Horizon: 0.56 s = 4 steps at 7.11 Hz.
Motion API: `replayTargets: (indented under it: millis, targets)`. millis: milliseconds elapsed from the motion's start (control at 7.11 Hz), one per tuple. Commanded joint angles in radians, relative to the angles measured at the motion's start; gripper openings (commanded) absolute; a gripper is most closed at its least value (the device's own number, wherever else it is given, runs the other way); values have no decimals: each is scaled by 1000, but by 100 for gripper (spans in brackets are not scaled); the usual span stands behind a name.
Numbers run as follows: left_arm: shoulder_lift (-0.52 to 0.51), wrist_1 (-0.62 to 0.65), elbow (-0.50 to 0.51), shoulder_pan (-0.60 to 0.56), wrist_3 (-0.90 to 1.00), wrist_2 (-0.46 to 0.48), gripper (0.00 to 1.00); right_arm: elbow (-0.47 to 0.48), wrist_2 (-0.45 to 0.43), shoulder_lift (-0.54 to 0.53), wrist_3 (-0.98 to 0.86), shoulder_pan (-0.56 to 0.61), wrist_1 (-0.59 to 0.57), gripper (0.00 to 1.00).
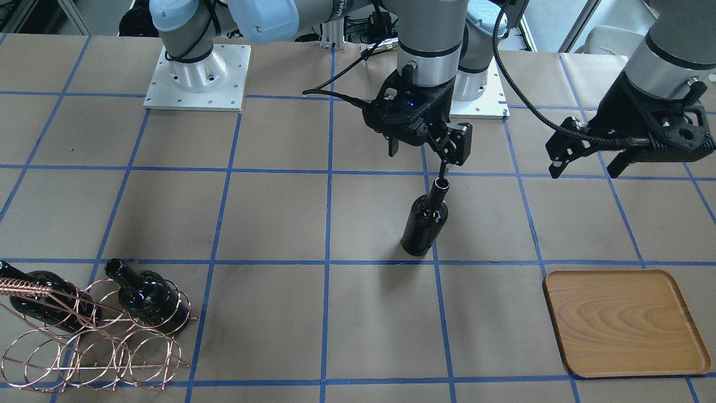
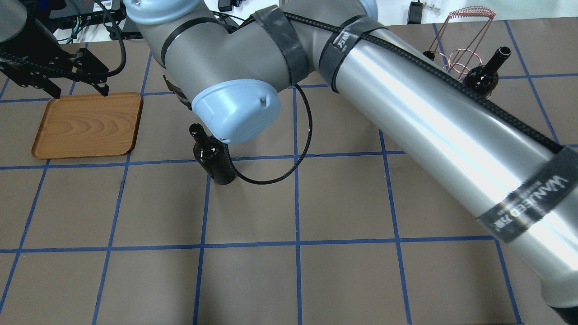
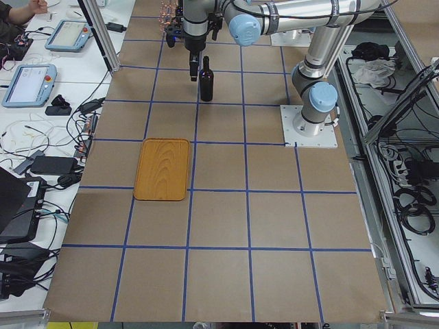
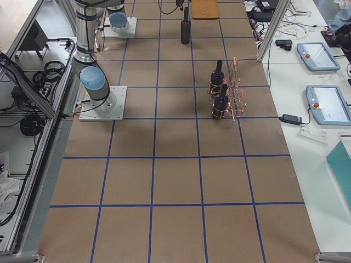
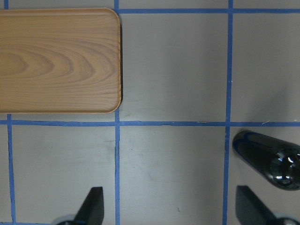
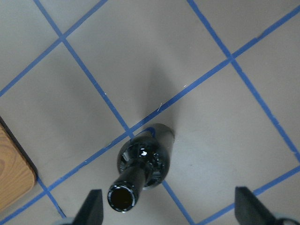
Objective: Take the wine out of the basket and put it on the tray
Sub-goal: 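Set the bottle upright on the table and open the right gripper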
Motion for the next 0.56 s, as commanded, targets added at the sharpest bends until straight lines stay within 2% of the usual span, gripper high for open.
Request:
replayTargets:
  millis: [0,281,422]
  targets:
    - [3,-11,2,-8,-1,0,100,40,-35,-126,-257,-86,135,100]
    - [-17,-11,-5,-27,-26,-11,100,69,-35,-234,-508,-217,202,100]
    - [-18,-8,-6,-57,-51,-17,100,83,-44,-277,-625,-267,297,100]
